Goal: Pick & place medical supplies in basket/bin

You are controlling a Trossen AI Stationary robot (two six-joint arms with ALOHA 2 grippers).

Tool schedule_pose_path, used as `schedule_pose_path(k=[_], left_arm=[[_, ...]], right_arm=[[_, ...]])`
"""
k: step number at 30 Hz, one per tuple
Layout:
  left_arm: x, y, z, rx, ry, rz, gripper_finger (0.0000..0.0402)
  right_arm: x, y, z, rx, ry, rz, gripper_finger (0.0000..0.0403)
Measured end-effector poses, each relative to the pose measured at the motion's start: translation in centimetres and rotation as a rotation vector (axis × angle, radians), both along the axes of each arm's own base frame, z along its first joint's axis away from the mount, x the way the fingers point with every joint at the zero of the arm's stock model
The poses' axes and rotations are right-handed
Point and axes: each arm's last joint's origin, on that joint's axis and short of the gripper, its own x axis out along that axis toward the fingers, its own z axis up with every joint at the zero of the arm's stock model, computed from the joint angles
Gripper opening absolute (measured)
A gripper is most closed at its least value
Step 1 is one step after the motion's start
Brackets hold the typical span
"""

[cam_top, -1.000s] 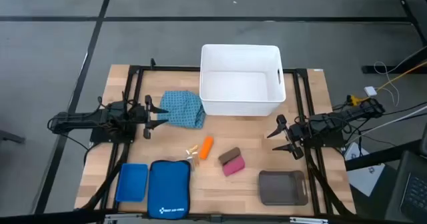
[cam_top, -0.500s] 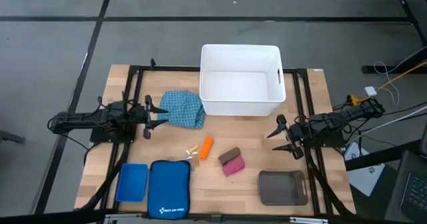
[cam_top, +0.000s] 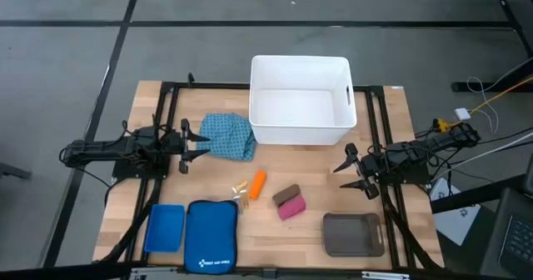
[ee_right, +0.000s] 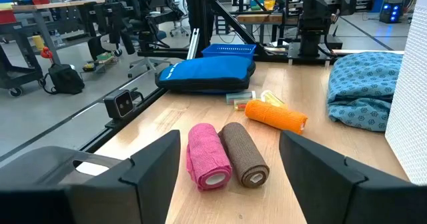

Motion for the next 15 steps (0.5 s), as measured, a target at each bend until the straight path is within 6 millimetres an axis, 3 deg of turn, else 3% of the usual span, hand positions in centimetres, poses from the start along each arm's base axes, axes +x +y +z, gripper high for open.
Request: schedule_pose_path(k=[15], left_arm=[[0.00,0.00,0.00,0.000,0.000,0.000,0.0169]], right_arm=[[0.08,-0.20,0.14,-0.002,-0.016,-0.074,0.0255]])
